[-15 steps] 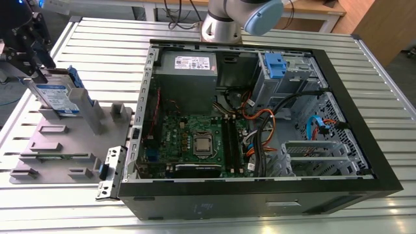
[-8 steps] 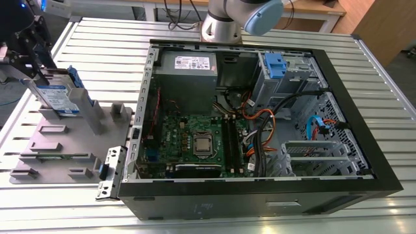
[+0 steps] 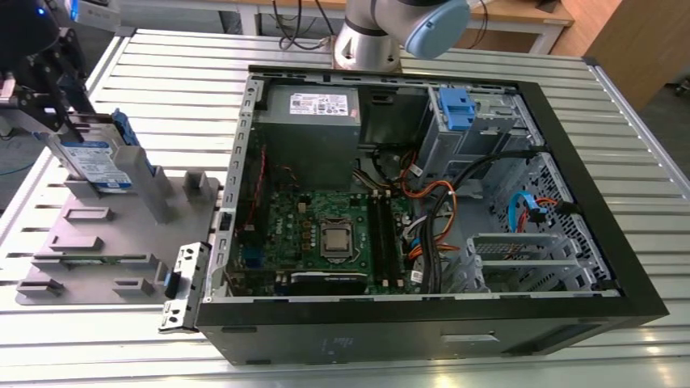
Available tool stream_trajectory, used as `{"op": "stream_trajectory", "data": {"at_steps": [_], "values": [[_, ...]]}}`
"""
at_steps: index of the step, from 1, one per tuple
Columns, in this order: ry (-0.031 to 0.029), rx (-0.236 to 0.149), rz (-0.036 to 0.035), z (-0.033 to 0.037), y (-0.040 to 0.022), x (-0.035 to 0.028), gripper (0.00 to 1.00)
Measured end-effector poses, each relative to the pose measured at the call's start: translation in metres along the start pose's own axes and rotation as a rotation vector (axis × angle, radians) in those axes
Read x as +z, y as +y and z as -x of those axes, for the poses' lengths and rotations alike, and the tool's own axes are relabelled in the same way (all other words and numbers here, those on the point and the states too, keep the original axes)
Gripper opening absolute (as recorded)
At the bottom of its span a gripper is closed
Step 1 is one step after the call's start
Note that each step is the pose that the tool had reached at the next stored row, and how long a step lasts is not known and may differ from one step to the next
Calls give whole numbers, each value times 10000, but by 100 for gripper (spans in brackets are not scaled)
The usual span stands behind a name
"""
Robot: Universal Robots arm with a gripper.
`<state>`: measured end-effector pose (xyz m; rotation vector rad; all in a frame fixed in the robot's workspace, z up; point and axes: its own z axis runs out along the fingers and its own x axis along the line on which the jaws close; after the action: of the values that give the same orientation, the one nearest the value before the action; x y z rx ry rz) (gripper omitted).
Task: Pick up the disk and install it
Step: 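Pick up the disk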
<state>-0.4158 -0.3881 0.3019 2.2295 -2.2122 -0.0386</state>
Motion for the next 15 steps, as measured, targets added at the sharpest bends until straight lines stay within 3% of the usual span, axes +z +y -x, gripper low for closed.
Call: {"op": "stream_trajectory", "data": {"at_steps": [13, 14, 15], "values": [[1, -1, 1, 1, -15, 5, 52], [1, 0, 2, 1, -15, 4, 45], [1, 0, 2, 1, -15, 5, 45]]}}
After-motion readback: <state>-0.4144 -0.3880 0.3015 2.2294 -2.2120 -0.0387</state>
